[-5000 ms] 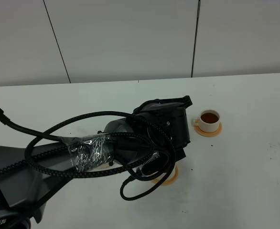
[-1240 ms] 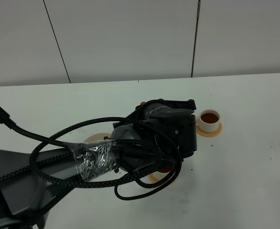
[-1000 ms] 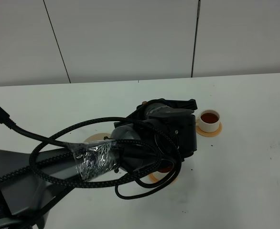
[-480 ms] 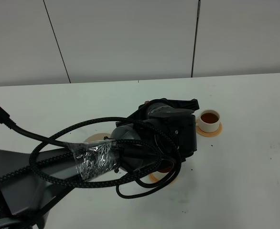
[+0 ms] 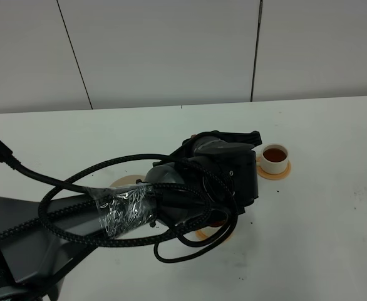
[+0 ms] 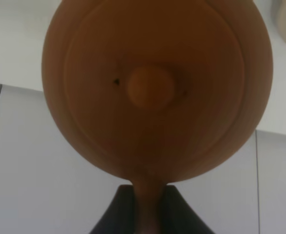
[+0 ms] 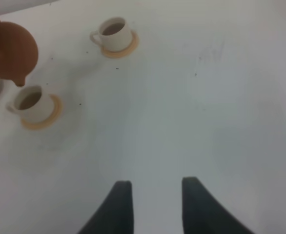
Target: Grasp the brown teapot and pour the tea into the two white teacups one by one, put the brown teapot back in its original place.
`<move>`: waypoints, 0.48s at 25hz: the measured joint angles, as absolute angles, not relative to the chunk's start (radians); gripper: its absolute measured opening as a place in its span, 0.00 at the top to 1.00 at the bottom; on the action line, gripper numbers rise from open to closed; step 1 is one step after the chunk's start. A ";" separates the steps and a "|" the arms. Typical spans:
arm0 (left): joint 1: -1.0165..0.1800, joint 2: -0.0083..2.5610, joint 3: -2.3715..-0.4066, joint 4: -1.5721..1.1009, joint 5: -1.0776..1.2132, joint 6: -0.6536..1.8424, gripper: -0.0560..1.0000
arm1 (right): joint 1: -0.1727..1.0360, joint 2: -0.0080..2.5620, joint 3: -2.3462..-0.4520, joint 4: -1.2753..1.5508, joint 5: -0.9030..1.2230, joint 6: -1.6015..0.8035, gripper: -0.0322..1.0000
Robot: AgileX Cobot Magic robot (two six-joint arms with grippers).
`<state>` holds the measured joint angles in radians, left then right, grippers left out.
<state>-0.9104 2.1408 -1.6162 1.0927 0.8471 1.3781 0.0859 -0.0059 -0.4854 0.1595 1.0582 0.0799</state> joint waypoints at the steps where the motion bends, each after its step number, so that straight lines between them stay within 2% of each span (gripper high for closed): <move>1: -0.910 2.141 -1.616 1.081 0.847 1.375 0.78 | 0.086 -0.006 -0.485 0.160 1.058 0.080 0.74; 12: -0.893 2.141 -1.616 0.999 0.847 1.191 0.78 | 0.086 -0.006 -0.485 0.160 1.058 0.080 0.74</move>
<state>-0.8927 2.1408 -1.6162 0.9985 0.8468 1.1908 0.0859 -0.0059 -0.4854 0.1595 1.0582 0.0799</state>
